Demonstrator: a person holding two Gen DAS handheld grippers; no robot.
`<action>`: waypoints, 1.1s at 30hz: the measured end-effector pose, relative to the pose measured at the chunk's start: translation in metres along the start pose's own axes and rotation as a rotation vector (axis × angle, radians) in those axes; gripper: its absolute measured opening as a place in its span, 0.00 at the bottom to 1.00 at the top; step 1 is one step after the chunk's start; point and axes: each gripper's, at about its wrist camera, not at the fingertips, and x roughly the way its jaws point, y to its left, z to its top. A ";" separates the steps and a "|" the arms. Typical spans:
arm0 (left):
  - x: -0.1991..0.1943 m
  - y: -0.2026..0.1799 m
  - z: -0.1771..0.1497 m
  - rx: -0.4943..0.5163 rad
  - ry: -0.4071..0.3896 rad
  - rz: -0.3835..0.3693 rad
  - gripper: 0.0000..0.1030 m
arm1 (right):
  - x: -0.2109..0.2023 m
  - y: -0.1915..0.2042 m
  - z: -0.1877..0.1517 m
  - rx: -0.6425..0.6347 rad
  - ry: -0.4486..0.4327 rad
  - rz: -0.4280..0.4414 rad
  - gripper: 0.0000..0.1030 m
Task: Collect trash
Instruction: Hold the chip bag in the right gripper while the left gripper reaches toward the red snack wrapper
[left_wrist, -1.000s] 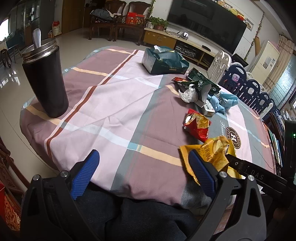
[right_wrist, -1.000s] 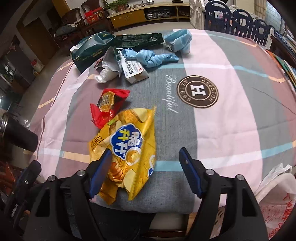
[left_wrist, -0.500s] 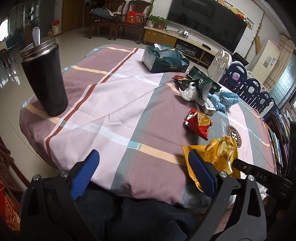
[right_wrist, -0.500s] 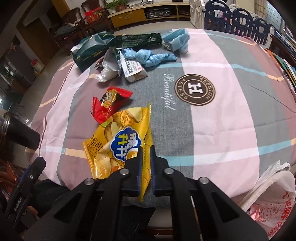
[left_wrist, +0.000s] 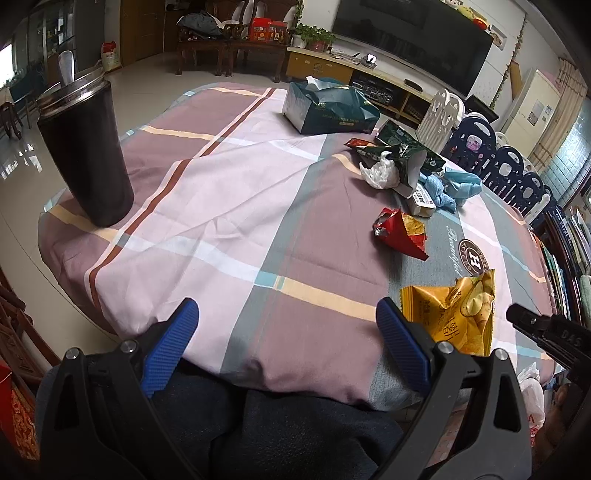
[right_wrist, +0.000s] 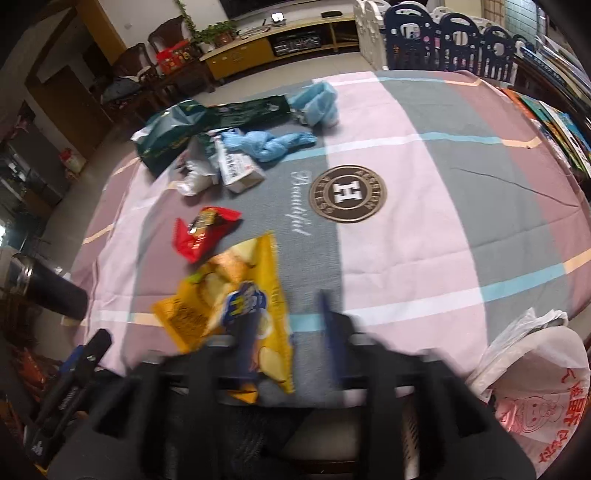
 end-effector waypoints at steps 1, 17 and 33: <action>0.000 0.001 0.000 -0.003 0.002 0.001 0.93 | -0.003 0.007 0.000 -0.013 -0.033 0.001 0.84; 0.002 0.011 0.002 -0.044 0.006 0.020 0.94 | 0.062 0.073 -0.019 -0.341 0.034 -0.239 0.50; 0.009 0.007 -0.002 -0.023 0.025 0.035 0.93 | 0.023 0.003 -0.014 -0.176 0.016 -0.233 0.34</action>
